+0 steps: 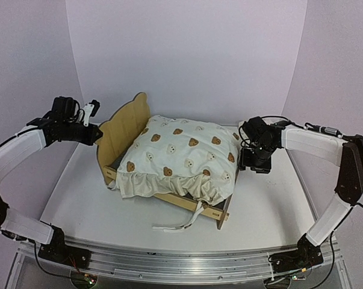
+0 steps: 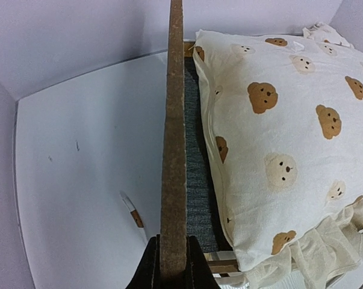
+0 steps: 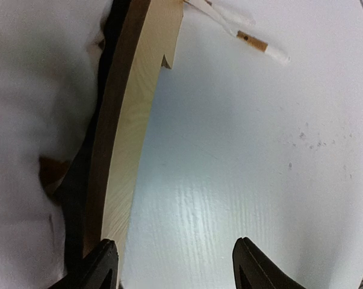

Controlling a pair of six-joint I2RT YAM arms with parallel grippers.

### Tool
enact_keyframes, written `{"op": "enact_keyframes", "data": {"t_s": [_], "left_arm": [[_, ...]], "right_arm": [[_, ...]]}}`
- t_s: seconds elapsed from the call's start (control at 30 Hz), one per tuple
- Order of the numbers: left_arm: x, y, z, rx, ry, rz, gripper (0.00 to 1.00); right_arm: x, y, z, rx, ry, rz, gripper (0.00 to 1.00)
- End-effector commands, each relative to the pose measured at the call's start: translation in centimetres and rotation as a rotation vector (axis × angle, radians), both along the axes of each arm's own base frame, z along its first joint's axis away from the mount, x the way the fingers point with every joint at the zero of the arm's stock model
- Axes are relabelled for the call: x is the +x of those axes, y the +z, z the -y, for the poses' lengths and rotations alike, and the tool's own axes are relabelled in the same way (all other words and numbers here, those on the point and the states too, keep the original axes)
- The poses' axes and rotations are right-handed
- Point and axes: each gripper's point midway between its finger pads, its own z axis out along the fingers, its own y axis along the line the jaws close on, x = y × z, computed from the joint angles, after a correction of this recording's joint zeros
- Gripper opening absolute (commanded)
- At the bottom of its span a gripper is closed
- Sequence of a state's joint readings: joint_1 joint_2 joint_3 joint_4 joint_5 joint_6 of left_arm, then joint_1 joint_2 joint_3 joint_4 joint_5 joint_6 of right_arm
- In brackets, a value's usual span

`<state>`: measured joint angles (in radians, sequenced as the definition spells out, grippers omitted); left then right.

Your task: Set up the pet bed

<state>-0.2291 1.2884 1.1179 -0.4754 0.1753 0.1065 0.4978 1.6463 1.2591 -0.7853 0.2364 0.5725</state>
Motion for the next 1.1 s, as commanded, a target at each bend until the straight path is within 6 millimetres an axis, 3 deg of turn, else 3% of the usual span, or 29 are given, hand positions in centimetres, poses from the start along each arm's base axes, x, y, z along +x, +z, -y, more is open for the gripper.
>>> {"op": "enact_keyframes", "data": {"t_s": [0.0, 0.17, 0.33, 0.43, 0.53, 0.63, 0.7, 0.77, 0.83, 0.9, 0.97, 1.07], "left_arm": [[-2.2, -0.4, -3.4, -0.07, 0.236, -0.036, 0.02], [-3.6, -1.0, -3.0, -0.123, 0.24, -0.084, 0.09], [-4.4, 0.7, -2.4, -0.151, 0.196, -0.051, 0.36], [-3.4, 4.7, -3.9, -0.076, 0.224, 0.114, 0.5], [-2.8, 11.0, -4.8, -0.009, 0.216, 0.337, 0.57], [-4.4, 16.0, -2.5, -0.01, 0.03, 0.514, 0.58], [-6.2, 17.4, 0.0, -0.034, -0.124, 0.581, 0.52], [-8.0, 16.6, 2.8, -0.031, -0.279, 0.586, 0.49], [-10.0, 14.3, 6.3, -0.017, -0.431, 0.535, 0.5], [-12.8, 10.5, 10.4, 0.022, -0.613, 0.441, 0.54], [-14.4, 5.9, 12.9, 0.076, -0.731, 0.318, 0.61], [-15.7, -1.7, 14.6, 0.177, -0.837, 0.095, 0.69]], "right_arm": [[2.2, 2.4, -2.9, 0.095, 0.089, 0.058, 0.66], [2.2, 3.8, -3.3, 0.106, 0.136, 0.077, 0.65], [0.3, 5.0, -1.5, 0.058, 0.142, 0.074, 0.65], [-1.7, 5.9, -1.5, 0.099, 0.176, 0.064, 0.64], [-3.7, 6.7, -2.1, 0.18, 0.209, 0.049, 0.6], [-5.4, 7.6, -3.2, 0.246, 0.229, 0.049, 0.56], [-6.5, 8.2, -5.3, 0.257, 0.287, 0.07, 0.54], [-7.2, 9.2, -7.8, 0.228, 0.374, 0.123, 0.54], [-8.2, 10.1, -11.1, 0.23, 0.477, 0.17, 0.54], [-8.7, 10.3, -14.0, 0.245, 0.537, 0.2, 0.54], [-8.5, 9.2, -15.4, 0.229, 0.529, 0.19, 0.53], [-7.6, 6.6, -16.5, 0.193, 0.466, 0.143, 0.53]]}}
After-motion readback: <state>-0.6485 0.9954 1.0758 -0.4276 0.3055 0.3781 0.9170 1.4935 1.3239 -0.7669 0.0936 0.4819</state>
